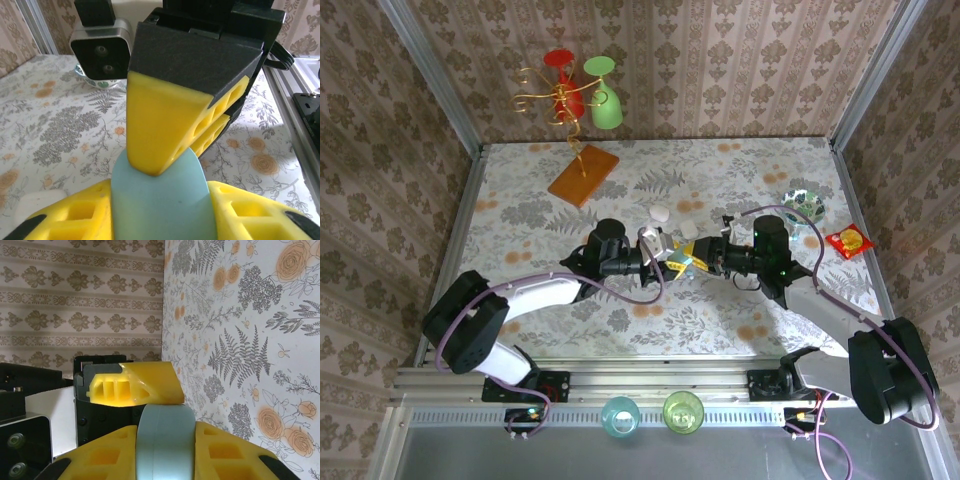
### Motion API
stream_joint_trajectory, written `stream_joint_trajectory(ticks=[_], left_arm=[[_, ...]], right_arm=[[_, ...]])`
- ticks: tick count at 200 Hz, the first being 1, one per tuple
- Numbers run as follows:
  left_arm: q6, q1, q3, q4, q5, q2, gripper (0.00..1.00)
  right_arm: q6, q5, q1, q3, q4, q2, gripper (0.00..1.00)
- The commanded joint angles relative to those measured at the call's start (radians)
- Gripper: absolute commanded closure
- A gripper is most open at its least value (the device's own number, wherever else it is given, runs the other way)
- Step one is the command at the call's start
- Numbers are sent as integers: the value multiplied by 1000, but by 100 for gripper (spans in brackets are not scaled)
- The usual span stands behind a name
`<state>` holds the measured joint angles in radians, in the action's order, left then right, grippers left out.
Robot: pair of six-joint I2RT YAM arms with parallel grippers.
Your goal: Insert wireless bluetooth earbuds into charging case
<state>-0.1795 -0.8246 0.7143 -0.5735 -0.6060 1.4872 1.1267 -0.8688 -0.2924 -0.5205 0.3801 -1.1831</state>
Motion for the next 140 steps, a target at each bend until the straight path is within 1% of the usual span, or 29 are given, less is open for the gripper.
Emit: stream_joint_trajectory(ticks=[1, 11, 18, 39, 63, 94, 120, 140], left_arm=[[26, 5, -41, -139, 50, -24, 49], [43, 10, -63, -207, 61, -24, 43], [49, 12, -73, -239, 62, -24, 42], [49, 11, -92, -299, 54, -28, 42], [104, 17, -141, -483, 81, -18, 42], [190, 38, -161, -701, 96, 22, 43], [196, 43, -146, -716, 96, 30, 43], [200, 46, -127, -715, 84, 34, 43]], right_arm=[[85, -15, 11, -20, 97, 15, 80], [114, -21, 15, -19, 128, 19, 80], [134, -24, 20, -19, 147, 22, 81], [193, -25, 29, -24, 212, 21, 82], [302, -40, 31, -29, 359, -9, 82], [421, -38, 31, -24, 520, -55, 83], [535, -26, 31, -17, 683, -98, 84], [567, -21, 29, -24, 721, -112, 85]])
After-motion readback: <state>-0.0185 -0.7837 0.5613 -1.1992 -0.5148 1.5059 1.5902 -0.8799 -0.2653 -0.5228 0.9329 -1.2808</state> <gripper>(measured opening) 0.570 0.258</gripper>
